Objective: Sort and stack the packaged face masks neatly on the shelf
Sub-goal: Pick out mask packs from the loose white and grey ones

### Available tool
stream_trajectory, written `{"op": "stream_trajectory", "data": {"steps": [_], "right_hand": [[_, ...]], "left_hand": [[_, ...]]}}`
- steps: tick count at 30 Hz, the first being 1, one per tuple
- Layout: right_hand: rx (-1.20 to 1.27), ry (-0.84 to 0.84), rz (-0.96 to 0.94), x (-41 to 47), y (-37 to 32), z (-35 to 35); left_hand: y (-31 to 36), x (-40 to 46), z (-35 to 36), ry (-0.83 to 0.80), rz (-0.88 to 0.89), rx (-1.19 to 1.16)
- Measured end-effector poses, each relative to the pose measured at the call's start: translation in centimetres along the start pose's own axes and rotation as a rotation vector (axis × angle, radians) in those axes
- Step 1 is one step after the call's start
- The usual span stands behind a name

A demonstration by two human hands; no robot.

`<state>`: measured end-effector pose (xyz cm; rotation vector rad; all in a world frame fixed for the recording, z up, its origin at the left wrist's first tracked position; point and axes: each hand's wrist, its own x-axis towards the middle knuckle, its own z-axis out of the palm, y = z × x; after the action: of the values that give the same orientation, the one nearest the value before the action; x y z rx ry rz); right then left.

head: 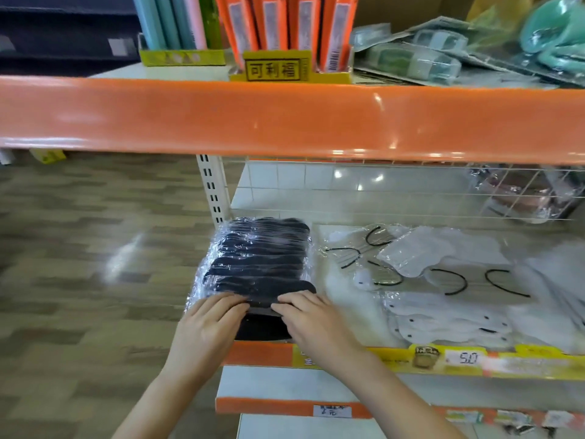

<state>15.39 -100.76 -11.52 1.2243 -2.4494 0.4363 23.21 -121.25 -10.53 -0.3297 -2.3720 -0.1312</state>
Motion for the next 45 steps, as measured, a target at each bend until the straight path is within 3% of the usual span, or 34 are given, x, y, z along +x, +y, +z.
{"op": "stream_trajectory", "data": {"steps": [16, 24, 34, 45], "right_hand": [[-0.071, -0.064, 0.084, -2.0, -2.1, 0.6], [-0.063, -0.071, 0.063, -2.8, -2.6, 0.4], [-0.025, -0.031, 0.127, -3.9, -2.2, -0.8], [-0.076, 0.103, 0.351, -8.3, 4.9, -4.6]], "left_hand": [[-0.6, -3.6, 0.5, -0.094, -0.162, -0.034], [0.2, -4.3, 0.7, -0.061, -0.207, 0.022], [4.6, -1.3, 1.8, -0.115, -0.119, -0.075], [11.0, 4.1, 4.7, -0.181, -0.083, -0.146]]}}
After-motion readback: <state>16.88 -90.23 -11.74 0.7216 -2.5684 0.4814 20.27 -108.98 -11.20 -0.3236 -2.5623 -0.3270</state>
